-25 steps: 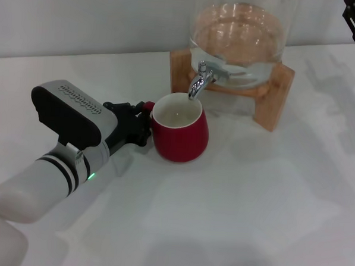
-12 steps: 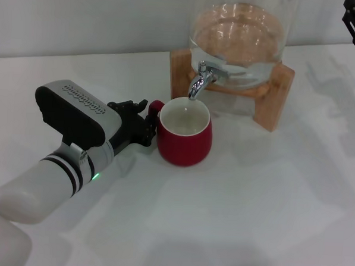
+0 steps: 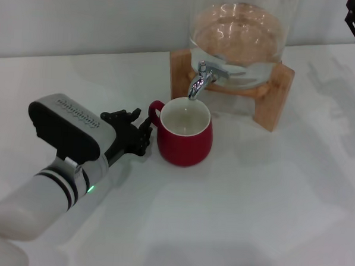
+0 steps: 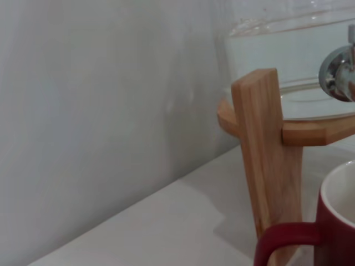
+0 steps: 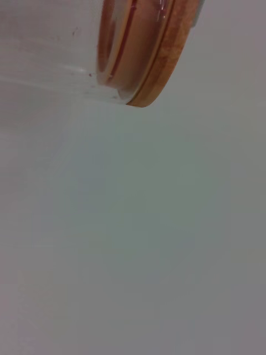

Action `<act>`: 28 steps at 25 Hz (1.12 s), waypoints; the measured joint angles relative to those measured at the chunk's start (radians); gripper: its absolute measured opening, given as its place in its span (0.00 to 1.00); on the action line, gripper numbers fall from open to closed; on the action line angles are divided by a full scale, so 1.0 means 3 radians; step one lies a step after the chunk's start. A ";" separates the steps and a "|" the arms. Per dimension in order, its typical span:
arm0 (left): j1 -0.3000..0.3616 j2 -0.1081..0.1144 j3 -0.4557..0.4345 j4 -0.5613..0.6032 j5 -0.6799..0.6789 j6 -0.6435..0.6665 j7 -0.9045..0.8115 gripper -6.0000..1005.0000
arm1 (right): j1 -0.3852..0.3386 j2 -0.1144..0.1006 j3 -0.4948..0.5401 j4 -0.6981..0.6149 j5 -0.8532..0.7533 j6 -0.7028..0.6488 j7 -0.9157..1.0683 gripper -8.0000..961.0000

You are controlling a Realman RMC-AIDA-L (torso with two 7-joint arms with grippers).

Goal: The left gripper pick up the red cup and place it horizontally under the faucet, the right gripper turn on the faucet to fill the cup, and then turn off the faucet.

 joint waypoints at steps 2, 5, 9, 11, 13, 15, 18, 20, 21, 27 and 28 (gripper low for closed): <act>0.0109 0.0000 -0.0095 0.0093 0.0003 0.0002 0.0166 0.27 | -0.0001 -0.0003 0.0000 0.0000 0.0000 -0.0003 0.0000 0.66; 0.0312 0.0000 -0.0274 0.0241 0.0005 0.0002 0.0521 0.27 | 0.0000 -0.0003 0.0000 0.0000 0.0001 -0.0017 -0.0005 0.66; 0.0577 -0.0002 -0.0470 0.0411 0.0003 -0.0012 0.0913 0.28 | 0.0001 -0.0008 0.0009 -0.0003 0.0007 -0.0017 -0.0009 0.66; 0.0749 -0.0007 -0.0619 0.0547 0.0001 -0.0034 0.1184 0.28 | -0.0003 -0.0009 0.0017 -0.0006 0.0011 -0.0009 -0.0004 0.66; 0.0912 -0.0010 -0.0730 0.0687 -0.0001 -0.0055 0.1406 0.28 | -0.0003 -0.0009 0.0020 -0.0006 0.0017 -0.0005 -0.0004 0.66; 0.1083 -0.0010 -0.0814 0.0829 -0.0011 -0.0129 0.1669 0.28 | -0.0007 -0.0009 0.0025 -0.0005 0.0022 -0.0003 -0.0003 0.66; 0.1302 -0.0016 -0.0881 0.0999 -0.0020 -0.0290 0.2000 0.29 | -0.0012 -0.0009 0.0030 -0.0003 0.0025 -0.0003 -0.0003 0.66; 0.1466 -0.0019 -0.0954 0.1121 -0.0027 -0.0425 0.2221 0.29 | -0.0012 -0.0009 0.0032 -0.0002 0.0026 -0.0003 -0.0002 0.66; 0.1498 -0.0019 -0.0974 0.1147 -0.0030 -0.0465 0.2268 0.29 | -0.0012 -0.0008 0.0034 -0.0002 0.0028 -0.0004 -0.0002 0.66; 0.1621 -0.0012 -0.1025 0.1152 -0.0194 -0.1065 0.2530 0.30 | -0.0046 -0.0008 0.0036 0.0000 0.0034 -0.0003 0.0000 0.66; 0.1623 -0.0011 -0.1031 0.1132 -0.0223 -0.1160 0.2545 0.30 | -0.0058 -0.0008 0.0036 -0.0001 0.0034 -0.0003 0.0000 0.66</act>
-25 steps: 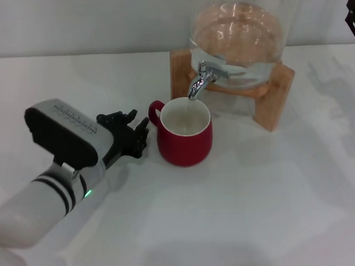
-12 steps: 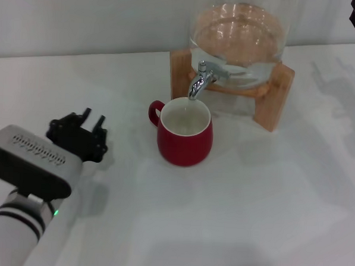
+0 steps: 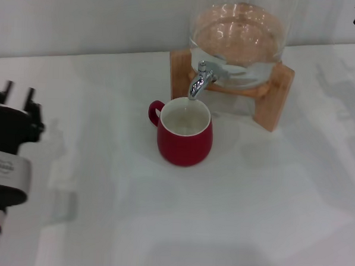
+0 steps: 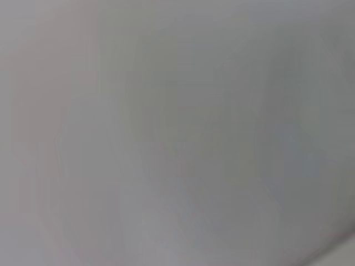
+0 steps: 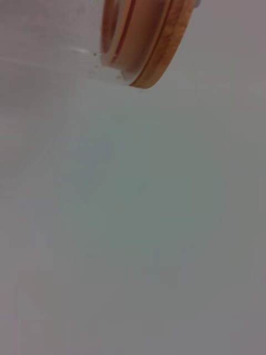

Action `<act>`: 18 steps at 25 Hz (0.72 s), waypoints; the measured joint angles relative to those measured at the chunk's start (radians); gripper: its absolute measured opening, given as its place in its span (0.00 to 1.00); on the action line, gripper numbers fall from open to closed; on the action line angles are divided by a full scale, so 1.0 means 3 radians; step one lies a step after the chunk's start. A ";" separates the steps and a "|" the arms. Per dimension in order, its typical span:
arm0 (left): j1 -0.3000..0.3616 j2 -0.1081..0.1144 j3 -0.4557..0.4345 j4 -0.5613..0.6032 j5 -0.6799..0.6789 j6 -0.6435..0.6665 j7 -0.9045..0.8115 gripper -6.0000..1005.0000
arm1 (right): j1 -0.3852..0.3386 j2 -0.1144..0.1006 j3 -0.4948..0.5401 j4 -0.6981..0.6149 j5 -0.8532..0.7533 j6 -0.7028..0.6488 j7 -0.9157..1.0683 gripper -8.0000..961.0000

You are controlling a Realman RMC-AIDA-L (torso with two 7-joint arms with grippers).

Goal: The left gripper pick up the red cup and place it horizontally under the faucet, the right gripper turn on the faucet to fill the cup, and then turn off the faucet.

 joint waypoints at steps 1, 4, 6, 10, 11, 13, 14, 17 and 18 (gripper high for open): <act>0.0000 0.0002 -0.0010 -0.0015 -0.0026 -0.0077 0.0009 0.30 | -0.0009 0.0000 0.0000 0.0000 0.0001 0.0000 0.0000 0.66; 0.0001 0.0003 -0.0136 -0.0149 -0.0069 -0.0393 -0.0042 0.30 | -0.0034 0.0004 0.0000 0.0000 0.0002 0.0010 0.0000 0.66; -0.0005 0.0001 -0.0200 -0.0267 -0.0069 -0.0627 -0.0185 0.31 | -0.0053 0.0011 0.0002 0.0002 0.0019 0.0052 0.0000 0.66; -0.0046 -0.0002 -0.0404 -0.0510 -0.0069 -0.1141 -0.0671 0.44 | -0.0127 0.0016 0.0005 0.0034 0.0181 0.0256 0.0013 0.66; -0.0051 -0.0002 -0.0455 -0.0542 -0.0068 -0.1214 -0.0793 0.47 | -0.0145 0.0016 0.0005 0.0053 0.0218 0.0332 0.0038 0.66; -0.0074 0.0008 -0.0610 -0.0592 -0.0065 -0.1292 -0.1112 0.55 | -0.0194 0.0013 0.0005 0.0094 0.0263 0.0492 0.0135 0.66; -0.0085 0.0012 -0.0667 -0.0612 -0.0059 -0.1306 -0.1216 0.60 | -0.0218 0.0012 0.0005 0.0102 0.0265 0.0566 0.0205 0.66; -0.0167 0.0023 -0.0791 -0.0726 -0.0032 -0.1346 -0.1573 0.73 | -0.0286 0.0009 -0.0010 0.0119 0.0253 0.0817 0.0445 0.66; -0.0198 0.0026 -0.0792 -0.0757 -0.0032 -0.1353 -0.1611 0.74 | -0.0311 0.0008 -0.0024 0.0121 0.0235 0.0904 0.0530 0.66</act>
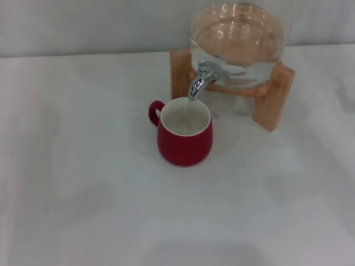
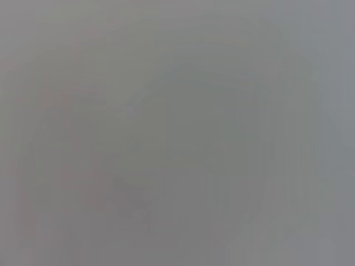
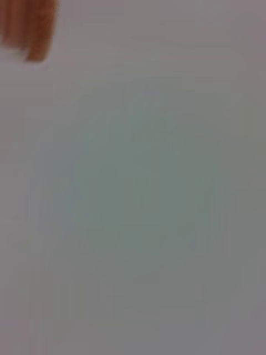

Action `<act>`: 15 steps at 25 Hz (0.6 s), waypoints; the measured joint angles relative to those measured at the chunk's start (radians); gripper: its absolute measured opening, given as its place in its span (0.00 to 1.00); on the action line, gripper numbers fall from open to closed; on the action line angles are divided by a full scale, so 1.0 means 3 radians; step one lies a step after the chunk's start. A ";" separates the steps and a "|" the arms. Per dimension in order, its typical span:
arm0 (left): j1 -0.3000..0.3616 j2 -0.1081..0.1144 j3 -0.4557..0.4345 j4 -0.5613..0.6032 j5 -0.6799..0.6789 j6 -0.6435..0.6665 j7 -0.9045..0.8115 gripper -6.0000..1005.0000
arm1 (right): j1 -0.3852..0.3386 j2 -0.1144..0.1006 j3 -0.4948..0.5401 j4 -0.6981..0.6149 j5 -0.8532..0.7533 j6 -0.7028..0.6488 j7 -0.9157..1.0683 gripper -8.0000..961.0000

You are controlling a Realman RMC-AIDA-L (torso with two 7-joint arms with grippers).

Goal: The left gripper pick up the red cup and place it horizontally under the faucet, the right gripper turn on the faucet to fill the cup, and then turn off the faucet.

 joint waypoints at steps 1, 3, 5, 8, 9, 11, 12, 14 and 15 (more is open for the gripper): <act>-0.0034 0.0002 0.0000 -0.0030 0.0001 -0.0007 -0.0027 0.74 | -0.0024 -0.0001 -0.0024 0.0001 -0.0034 0.0082 0.0075 0.66; -0.0105 0.0003 -0.0002 -0.0091 0.0004 -0.0017 -0.0026 0.75 | -0.0060 -0.0005 -0.0096 0.0004 -0.0103 0.0217 0.0206 0.66; -0.0165 0.0003 -0.0004 -0.0155 0.0006 -0.0029 -0.0029 0.76 | -0.0089 -0.0009 -0.0265 0.0004 -0.0176 0.0366 0.0339 0.66; -0.0244 0.0004 -0.0006 -0.0235 0.0008 -0.0040 -0.0042 0.76 | -0.0141 -0.0013 -0.0582 -0.0020 -0.0223 0.0496 0.0394 0.66; -0.0266 0.0004 -0.0010 -0.0253 0.0009 -0.0041 -0.0042 0.76 | -0.0157 -0.0017 -0.0718 -0.0032 -0.0227 0.0524 0.0395 0.66; -0.0295 0.0008 -0.0036 -0.0267 0.0012 -0.0042 -0.0043 0.76 | -0.0173 -0.0023 -0.0951 -0.0041 -0.0229 0.0554 0.0395 0.66; -0.0305 0.0011 -0.0052 -0.0268 0.0013 -0.0042 -0.0043 0.76 | -0.0175 -0.0024 -0.1053 -0.0041 -0.0229 0.0557 0.0388 0.66; -0.0320 0.0014 -0.0077 -0.0266 0.0015 -0.0046 -0.0045 0.76 | -0.0176 -0.0024 -0.1230 -0.0042 -0.0230 0.0558 0.0372 0.66; -0.0323 0.0014 -0.0083 -0.0263 0.0015 -0.0046 -0.0046 0.76 | -0.0176 -0.0024 -0.1299 -0.0043 -0.0231 0.0559 0.0369 0.66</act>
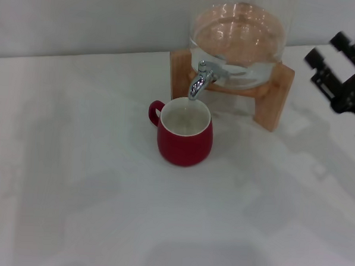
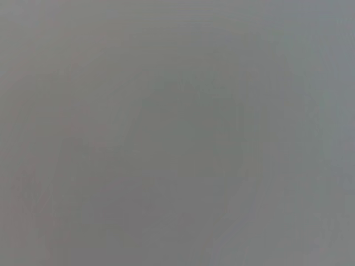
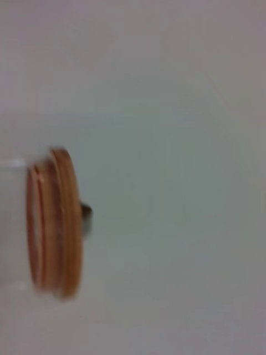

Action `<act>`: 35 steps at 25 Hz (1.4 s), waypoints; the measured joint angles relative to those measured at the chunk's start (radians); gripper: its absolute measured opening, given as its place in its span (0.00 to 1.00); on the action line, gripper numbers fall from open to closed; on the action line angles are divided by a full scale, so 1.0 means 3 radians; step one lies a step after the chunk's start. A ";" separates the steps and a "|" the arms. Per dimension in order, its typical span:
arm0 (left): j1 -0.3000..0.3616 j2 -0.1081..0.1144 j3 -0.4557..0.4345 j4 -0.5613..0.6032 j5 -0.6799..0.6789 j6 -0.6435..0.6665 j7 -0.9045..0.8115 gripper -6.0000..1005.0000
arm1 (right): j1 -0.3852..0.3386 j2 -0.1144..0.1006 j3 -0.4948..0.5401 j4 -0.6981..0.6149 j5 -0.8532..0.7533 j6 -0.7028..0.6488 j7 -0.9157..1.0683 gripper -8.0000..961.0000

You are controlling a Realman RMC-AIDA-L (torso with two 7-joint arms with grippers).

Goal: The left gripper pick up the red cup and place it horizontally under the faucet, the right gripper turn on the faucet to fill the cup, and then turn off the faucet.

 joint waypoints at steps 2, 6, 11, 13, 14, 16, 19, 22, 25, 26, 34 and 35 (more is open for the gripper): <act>-0.0005 0.0001 -0.0024 0.0012 0.0000 -0.0003 -0.0007 0.76 | 0.0002 0.0000 -0.0133 -0.0003 -0.0002 -0.0001 -0.0004 0.66; -0.0034 0.0000 -0.0044 0.0010 0.0002 -0.0008 -0.0013 0.76 | 0.0018 -0.0007 -0.0268 -0.0054 -0.0130 -0.0039 -0.0011 0.66; -0.0054 -0.0001 -0.0046 0.0019 0.0004 -0.0011 -0.0018 0.76 | 0.0064 0.0001 -0.0281 -0.0131 -0.0351 -0.0191 -0.0013 0.66; -0.0067 -0.0003 -0.0046 0.0021 0.0009 -0.0011 -0.0020 0.76 | 0.0104 0.0003 -0.0286 -0.0138 -0.0398 -0.0238 -0.0013 0.66; -0.0069 -0.0004 -0.0046 0.0020 0.0020 -0.0011 -0.0020 0.76 | 0.0129 0.0006 -0.0297 -0.0138 -0.0413 -0.0267 -0.0013 0.66; -0.0071 -0.0007 -0.0046 0.0014 0.0054 -0.0011 -0.0021 0.76 | 0.0182 0.0011 -0.0327 -0.0139 -0.0426 -0.0328 -0.0014 0.66; -0.0079 -0.0012 -0.0039 0.0009 0.0074 -0.0011 -0.0021 0.76 | 0.0252 0.0015 -0.0388 -0.0142 -0.0435 -0.0436 -0.0014 0.66; -0.0082 -0.0014 -0.0026 0.0010 0.0080 -0.0011 -0.0022 0.76 | 0.0293 0.0016 -0.0420 -0.0156 -0.0436 -0.0513 -0.0017 0.66; -0.0082 -0.0014 -0.0024 0.0014 0.0086 -0.0011 -0.0022 0.76 | 0.0331 0.0016 -0.0448 -0.0166 -0.0441 -0.0594 -0.0026 0.66; -0.0082 -0.0014 -0.0024 0.0015 0.0087 -0.0011 -0.0022 0.76 | 0.0340 0.0016 -0.0450 -0.0166 -0.0449 -0.0623 -0.0035 0.66; -0.0082 -0.0014 -0.0018 0.0016 0.0096 -0.0011 -0.0022 0.76 | 0.0424 0.0021 -0.0515 -0.0170 -0.0479 -0.0772 -0.0056 0.66; -0.0082 -0.0014 -0.0019 0.0015 0.0106 -0.0011 -0.0022 0.76 | 0.0435 0.0021 -0.0529 -0.0170 -0.0479 -0.0785 -0.0058 0.66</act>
